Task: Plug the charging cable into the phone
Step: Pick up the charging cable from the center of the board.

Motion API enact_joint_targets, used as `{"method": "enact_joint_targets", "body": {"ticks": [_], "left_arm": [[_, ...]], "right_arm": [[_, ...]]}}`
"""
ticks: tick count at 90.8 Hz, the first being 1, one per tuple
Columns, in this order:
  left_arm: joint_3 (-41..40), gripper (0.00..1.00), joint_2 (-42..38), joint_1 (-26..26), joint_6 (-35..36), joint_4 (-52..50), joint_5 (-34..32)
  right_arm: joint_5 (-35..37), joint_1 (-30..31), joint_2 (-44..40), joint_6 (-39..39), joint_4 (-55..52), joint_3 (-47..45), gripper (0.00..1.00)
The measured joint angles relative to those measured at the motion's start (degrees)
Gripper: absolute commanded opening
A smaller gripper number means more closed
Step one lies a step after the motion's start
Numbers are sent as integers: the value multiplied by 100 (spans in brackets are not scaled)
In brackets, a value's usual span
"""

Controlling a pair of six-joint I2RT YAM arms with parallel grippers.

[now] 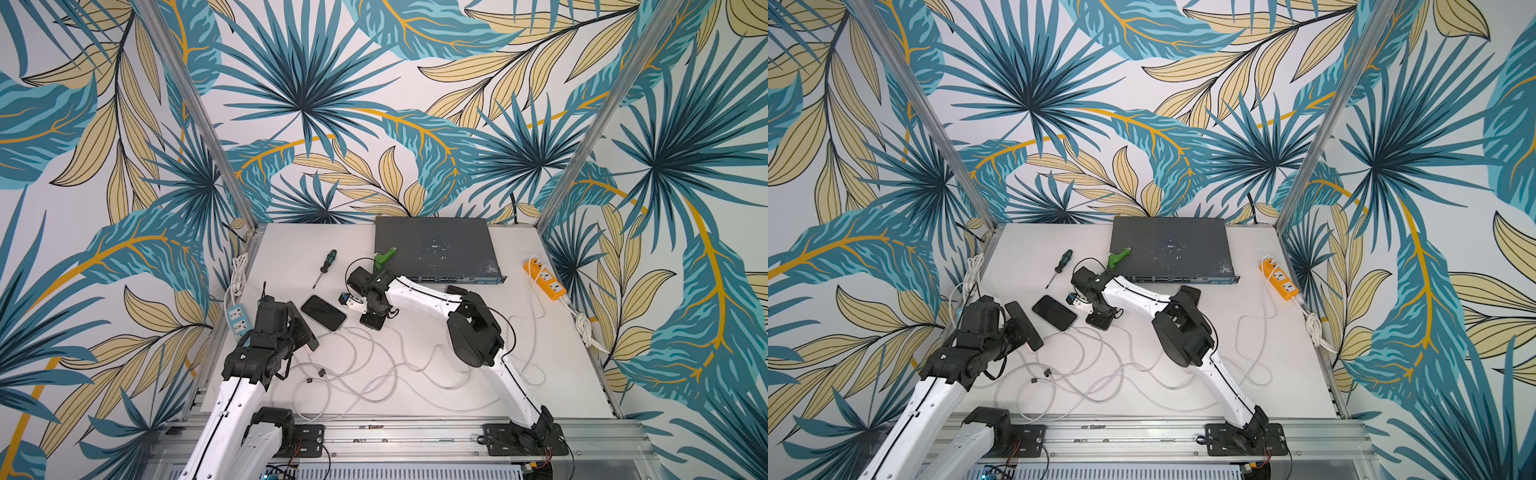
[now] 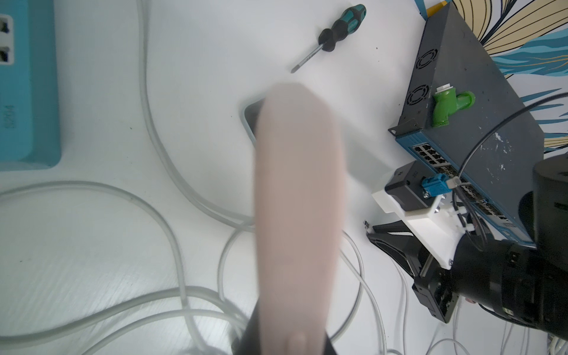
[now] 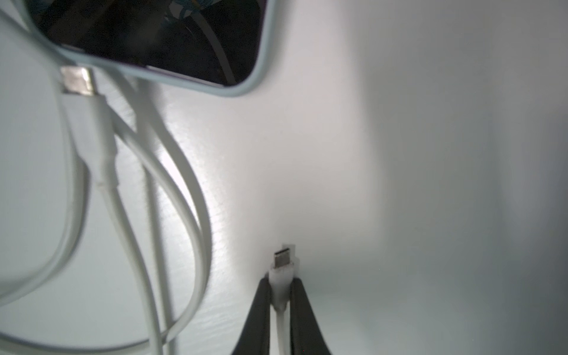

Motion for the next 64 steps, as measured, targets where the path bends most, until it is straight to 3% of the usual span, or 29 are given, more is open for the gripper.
{"method": "enact_joint_targets", "body": {"ticks": [13,22,41,64], "left_arm": [[-2,0,0,0,-2,4,7],[-2,0,0,0,0,4,22],[-9,0,0,7,13,190,302],[44,0,214,11,61,1344,1744]], "right_arm": [[286,83,-68,20,205,-133,0],[109,28,-236,59,452,-417,0],[-1102,-533,-1040,304,885,-1357,0],[-2973,-1257,-3147,1506,2487,-2944,0]]}}
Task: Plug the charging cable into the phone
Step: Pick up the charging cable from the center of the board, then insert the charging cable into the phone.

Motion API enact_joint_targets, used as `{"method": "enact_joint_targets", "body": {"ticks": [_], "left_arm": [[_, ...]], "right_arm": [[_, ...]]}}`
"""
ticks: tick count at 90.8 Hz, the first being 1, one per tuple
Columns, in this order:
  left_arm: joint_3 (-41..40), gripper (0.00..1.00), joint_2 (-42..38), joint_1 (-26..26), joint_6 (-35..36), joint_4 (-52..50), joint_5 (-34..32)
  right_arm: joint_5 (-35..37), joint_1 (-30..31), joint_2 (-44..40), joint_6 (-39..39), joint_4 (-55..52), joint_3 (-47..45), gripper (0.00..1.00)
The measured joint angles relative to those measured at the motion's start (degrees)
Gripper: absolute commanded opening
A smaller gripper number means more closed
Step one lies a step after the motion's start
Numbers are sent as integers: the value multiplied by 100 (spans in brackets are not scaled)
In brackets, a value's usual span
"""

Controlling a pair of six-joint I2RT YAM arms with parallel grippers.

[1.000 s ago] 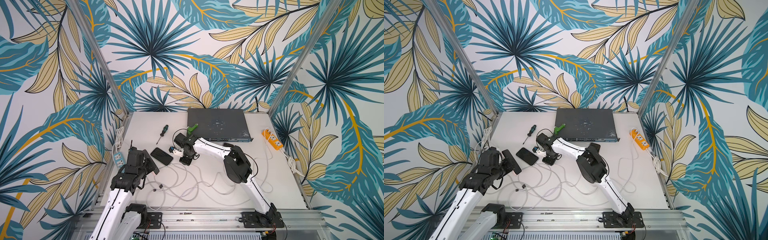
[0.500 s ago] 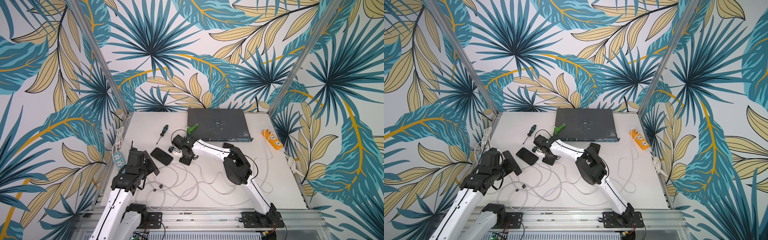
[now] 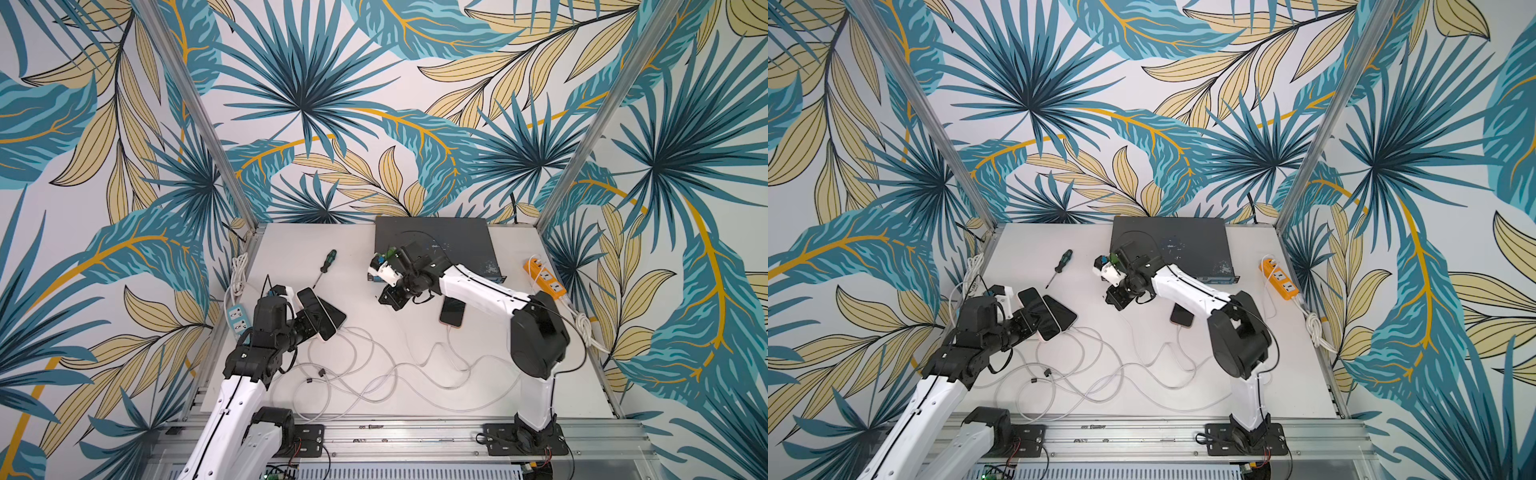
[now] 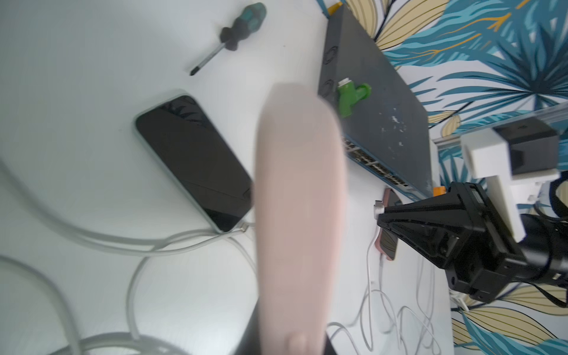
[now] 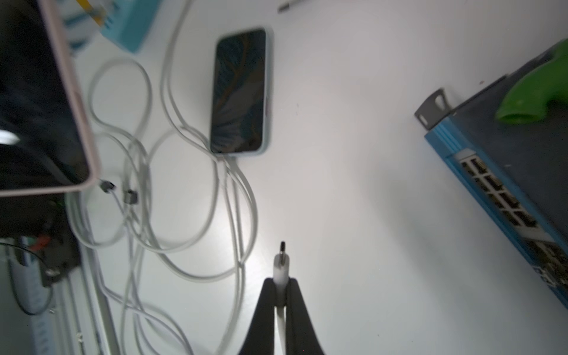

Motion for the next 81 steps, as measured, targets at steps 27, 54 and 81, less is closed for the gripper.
{"method": "enact_joint_targets", "body": {"ticks": [27,54,81], "left_arm": [[1226,0,960,0,-584,2092,1506],[1593,0,1528,-223,-1412,4275,2490],[2092,0,2520,-861,-1904,5195,3327]], "right_arm": [[-1370,-109,-2326,1912,2802,-2061,0],[-2017,-122,-2623,3641,5086,-3300,0],[-2610,-122,-2540,4258,6177,-3270,0]]}}
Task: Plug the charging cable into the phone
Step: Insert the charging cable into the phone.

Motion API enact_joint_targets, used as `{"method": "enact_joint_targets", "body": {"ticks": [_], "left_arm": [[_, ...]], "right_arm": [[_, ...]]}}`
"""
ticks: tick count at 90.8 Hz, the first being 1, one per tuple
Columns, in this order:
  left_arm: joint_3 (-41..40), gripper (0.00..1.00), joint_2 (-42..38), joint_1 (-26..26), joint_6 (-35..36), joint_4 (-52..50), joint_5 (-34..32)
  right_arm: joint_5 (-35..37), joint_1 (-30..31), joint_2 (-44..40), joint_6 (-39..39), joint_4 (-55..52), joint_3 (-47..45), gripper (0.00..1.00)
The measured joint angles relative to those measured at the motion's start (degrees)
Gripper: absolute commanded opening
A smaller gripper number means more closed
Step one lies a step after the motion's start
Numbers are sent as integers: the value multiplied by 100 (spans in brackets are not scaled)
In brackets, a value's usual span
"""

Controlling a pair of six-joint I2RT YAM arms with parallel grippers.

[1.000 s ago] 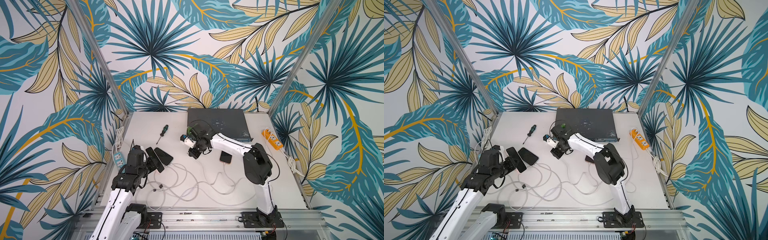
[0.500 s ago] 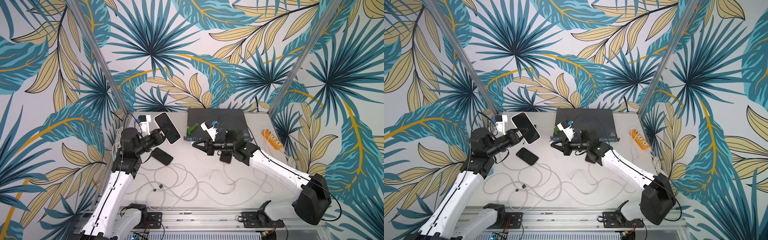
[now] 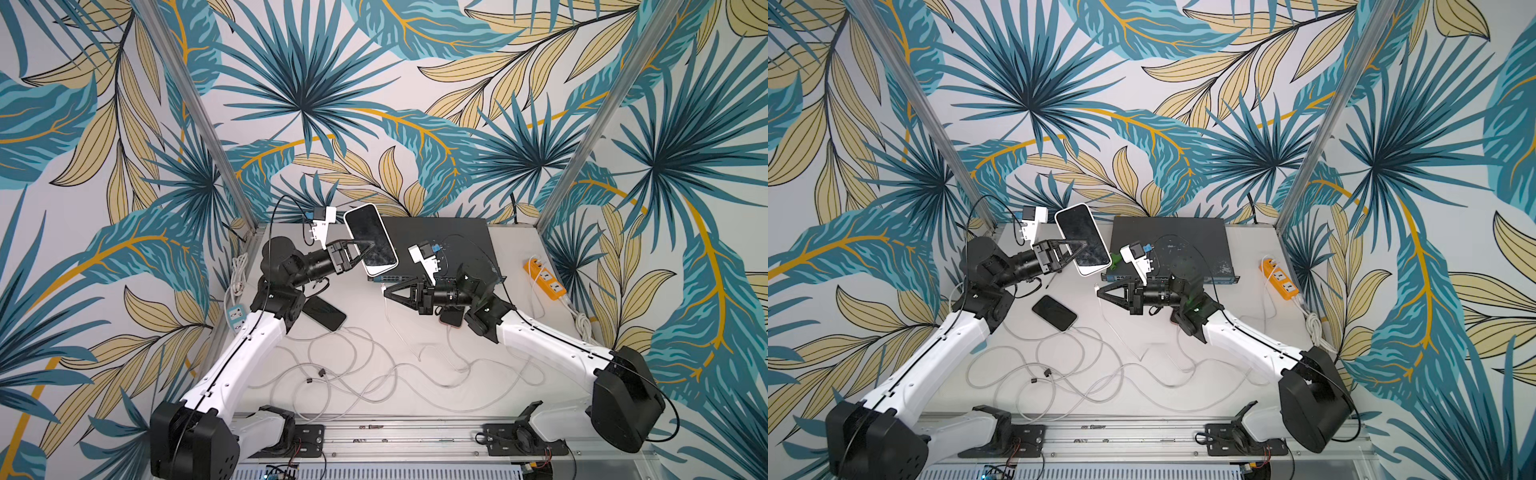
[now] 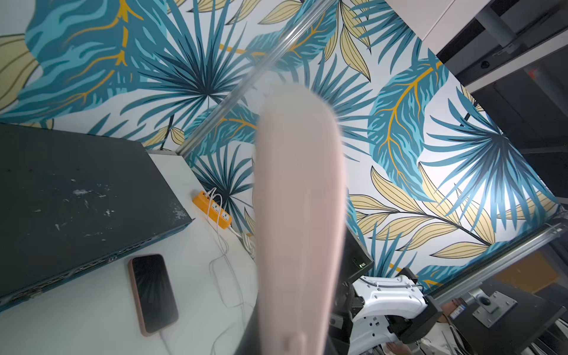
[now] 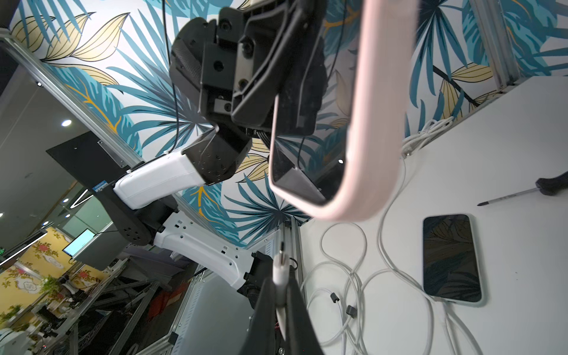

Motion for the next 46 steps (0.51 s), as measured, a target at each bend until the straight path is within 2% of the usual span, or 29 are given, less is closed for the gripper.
{"method": "enact_joint_targets", "body": {"ticks": [27,46], "left_arm": [[203,0,378,0,-481,367,540],[214,0,393,-50,-525,348,909]], "right_arm": [[-251,0,-129,-166,-247,0,0],[-282,-46,-345,-299,-415,0,0]]}}
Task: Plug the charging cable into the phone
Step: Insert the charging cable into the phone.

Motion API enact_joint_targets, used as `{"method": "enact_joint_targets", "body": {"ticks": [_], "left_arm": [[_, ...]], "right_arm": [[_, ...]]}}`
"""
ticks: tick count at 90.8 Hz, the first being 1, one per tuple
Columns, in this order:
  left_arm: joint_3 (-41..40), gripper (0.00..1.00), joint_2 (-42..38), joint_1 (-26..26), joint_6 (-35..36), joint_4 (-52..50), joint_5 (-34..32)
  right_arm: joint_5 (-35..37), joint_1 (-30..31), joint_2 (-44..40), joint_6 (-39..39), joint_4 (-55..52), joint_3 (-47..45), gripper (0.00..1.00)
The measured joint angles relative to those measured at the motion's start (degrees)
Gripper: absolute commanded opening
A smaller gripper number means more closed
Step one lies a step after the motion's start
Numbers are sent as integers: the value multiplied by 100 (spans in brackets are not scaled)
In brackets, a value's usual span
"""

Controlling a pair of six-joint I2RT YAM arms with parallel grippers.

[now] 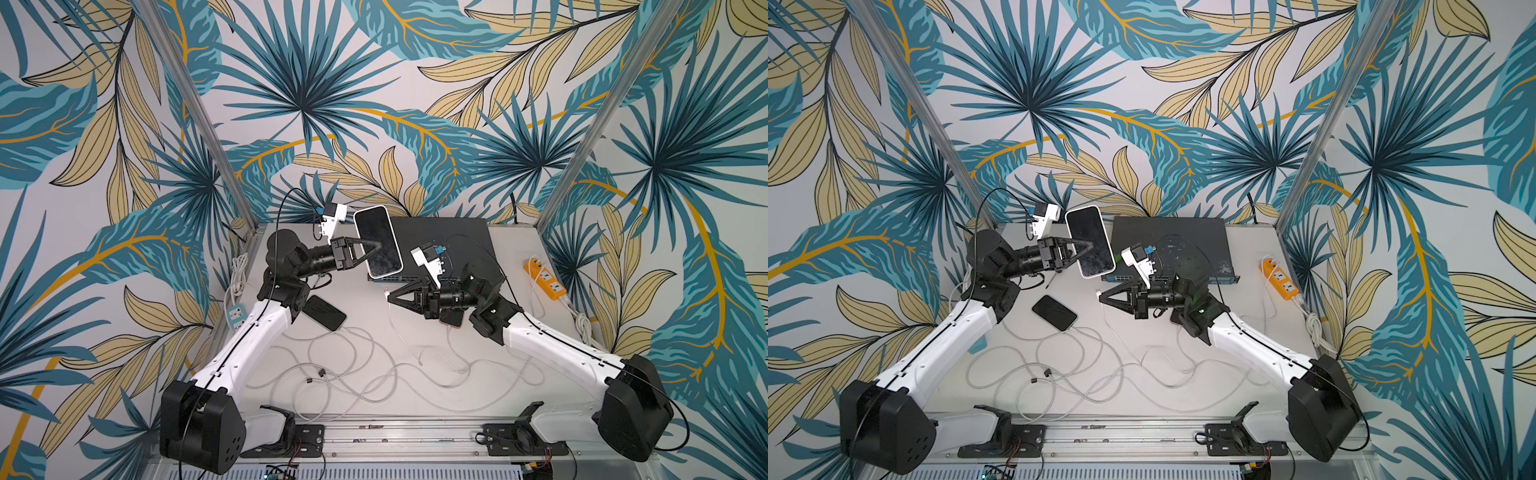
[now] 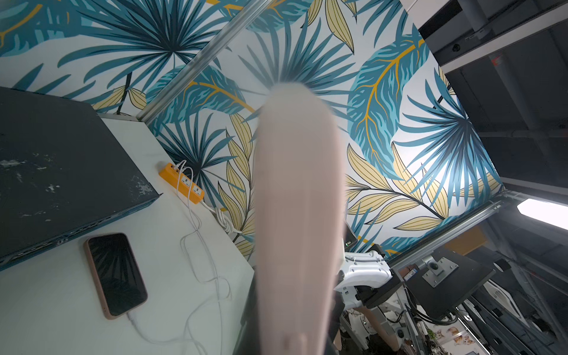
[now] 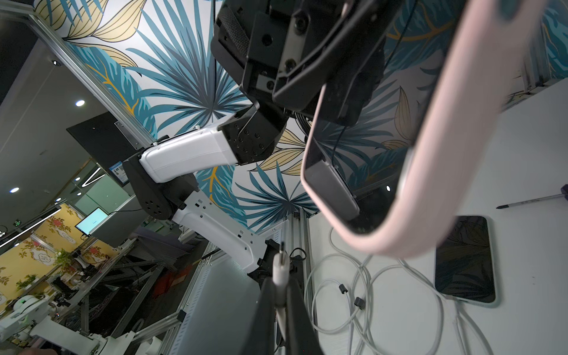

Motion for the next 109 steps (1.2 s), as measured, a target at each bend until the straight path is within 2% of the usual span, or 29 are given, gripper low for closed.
{"method": "enact_joint_targets", "body": {"ticks": [26,109], "left_arm": [[44,0,-83,-39,330,-553,199],[42,0,-225,-160,525,-702,175]], "right_arm": [[22,-35,-74,-31,-22,0,0],[92,-105,-61,-28,-50,-13,0]]}}
